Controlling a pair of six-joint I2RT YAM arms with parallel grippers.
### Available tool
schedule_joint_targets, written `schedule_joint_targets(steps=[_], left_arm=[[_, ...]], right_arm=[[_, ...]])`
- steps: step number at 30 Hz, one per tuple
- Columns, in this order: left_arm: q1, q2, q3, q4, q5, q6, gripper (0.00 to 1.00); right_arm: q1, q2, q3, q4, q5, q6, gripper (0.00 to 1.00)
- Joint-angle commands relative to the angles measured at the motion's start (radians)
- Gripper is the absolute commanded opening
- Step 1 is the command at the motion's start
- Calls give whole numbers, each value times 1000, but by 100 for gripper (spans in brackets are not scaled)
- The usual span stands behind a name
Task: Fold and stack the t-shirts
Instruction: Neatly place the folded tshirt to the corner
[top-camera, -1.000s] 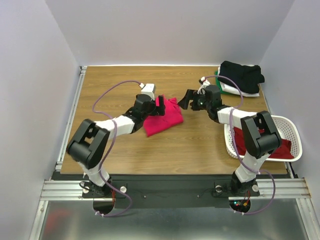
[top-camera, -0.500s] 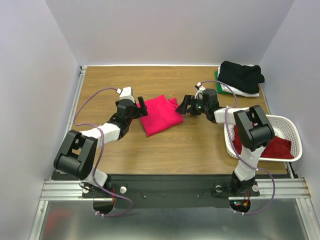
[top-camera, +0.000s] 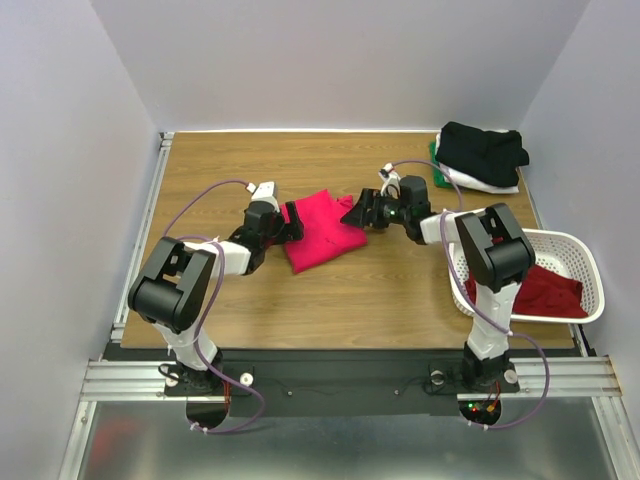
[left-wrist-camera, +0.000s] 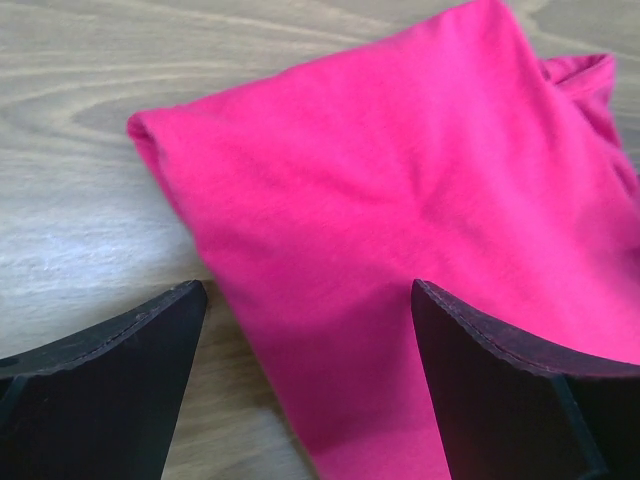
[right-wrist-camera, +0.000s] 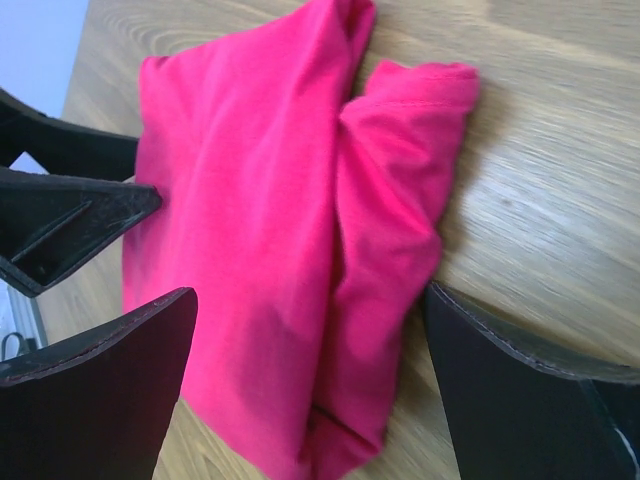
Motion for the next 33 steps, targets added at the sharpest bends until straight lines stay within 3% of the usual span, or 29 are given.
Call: schedule_joint_targets(steps=[1, 9, 13, 15, 16, 21, 24, 27, 30, 33], left_arm=[[-8, -1, 38, 52, 23, -9, 96], [-25, 22, 51, 65, 71, -12, 95], [-39, 38, 64, 69, 74, -13, 95], [-45, 44, 70, 69, 78, -13, 95], [-46, 45, 71, 69, 77, -13, 95], [-50, 55, 77, 75, 75, -16, 95], [-51, 67, 84, 80, 83, -19, 95], [-54, 76, 87, 91, 92, -23, 95], [-56, 78, 90, 98, 100, -26, 95], [-56, 65, 98, 97, 95, -23, 95]], right_arm=[[43, 29, 43, 36, -33, 4, 99], [107, 72, 111, -31, 3, -34, 95], [133, 89, 139, -53, 13, -44, 86], [146, 98, 160, -67, 20, -44, 77], [152, 111, 168, -72, 26, -45, 68], [173, 135, 200, -98, 20, -51, 52], [182, 141, 212, -107, 20, -56, 47], [189, 152, 231, -116, 14, -57, 34], [196, 164, 246, -118, 8, -56, 6], [196, 163, 255, -130, 26, -64, 1]])
